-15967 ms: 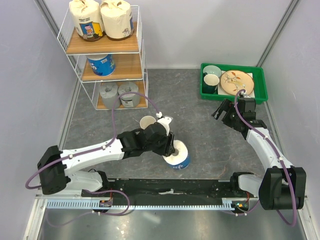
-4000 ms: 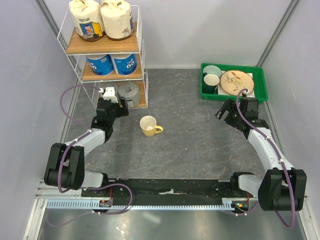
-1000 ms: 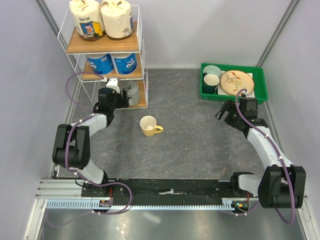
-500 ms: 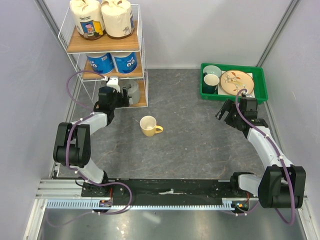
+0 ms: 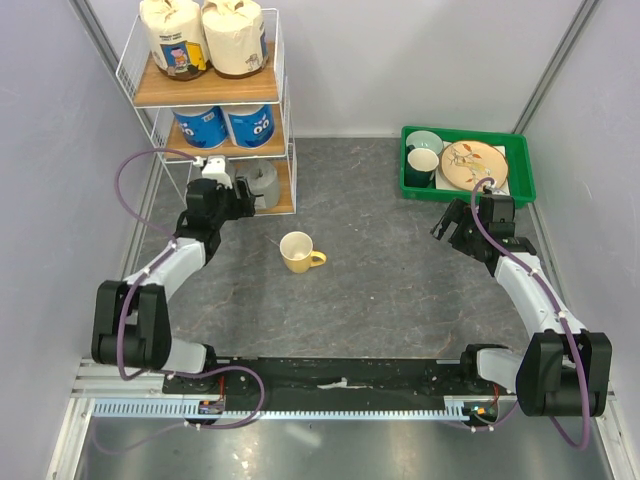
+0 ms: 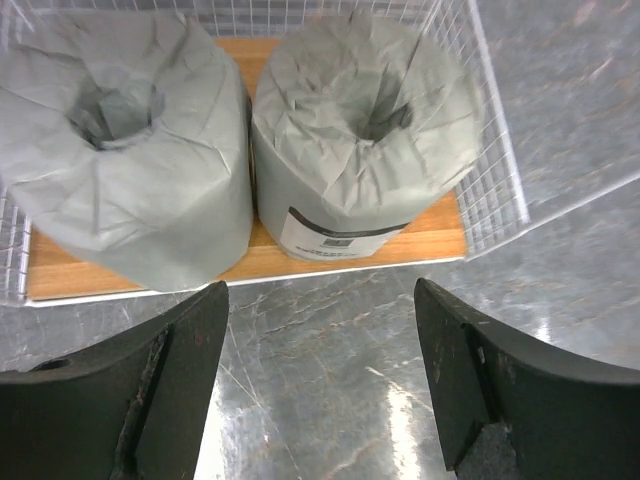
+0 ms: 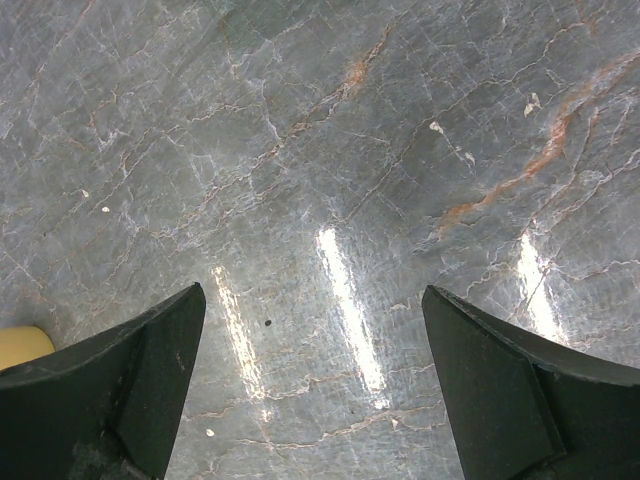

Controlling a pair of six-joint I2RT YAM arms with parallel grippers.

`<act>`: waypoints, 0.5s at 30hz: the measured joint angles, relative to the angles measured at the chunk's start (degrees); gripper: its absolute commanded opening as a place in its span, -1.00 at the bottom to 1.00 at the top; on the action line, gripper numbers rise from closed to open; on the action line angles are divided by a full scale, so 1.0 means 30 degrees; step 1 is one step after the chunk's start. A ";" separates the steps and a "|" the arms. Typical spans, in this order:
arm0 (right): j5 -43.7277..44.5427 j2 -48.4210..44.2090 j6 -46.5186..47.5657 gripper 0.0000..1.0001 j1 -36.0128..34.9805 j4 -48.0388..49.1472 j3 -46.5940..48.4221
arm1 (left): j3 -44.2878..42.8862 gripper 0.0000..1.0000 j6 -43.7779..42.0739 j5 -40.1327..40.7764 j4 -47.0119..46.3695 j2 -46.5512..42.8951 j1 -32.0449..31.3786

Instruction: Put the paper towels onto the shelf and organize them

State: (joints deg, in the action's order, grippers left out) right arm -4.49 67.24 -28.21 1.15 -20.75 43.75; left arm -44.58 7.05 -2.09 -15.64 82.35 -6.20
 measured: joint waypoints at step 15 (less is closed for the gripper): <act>-0.0073 0.0321 -0.0117 0.96 0.0000 0.0379 0.0000 | 0.2018 0.72 0.3665 -0.2171 0.5355 -0.8947 -0.0015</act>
State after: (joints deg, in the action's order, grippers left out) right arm -4.71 68.20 -28.56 1.15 -19.62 43.75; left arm -38.52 18.04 -8.60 0.43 55.51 -6.24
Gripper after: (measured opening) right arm 0.982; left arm 0.833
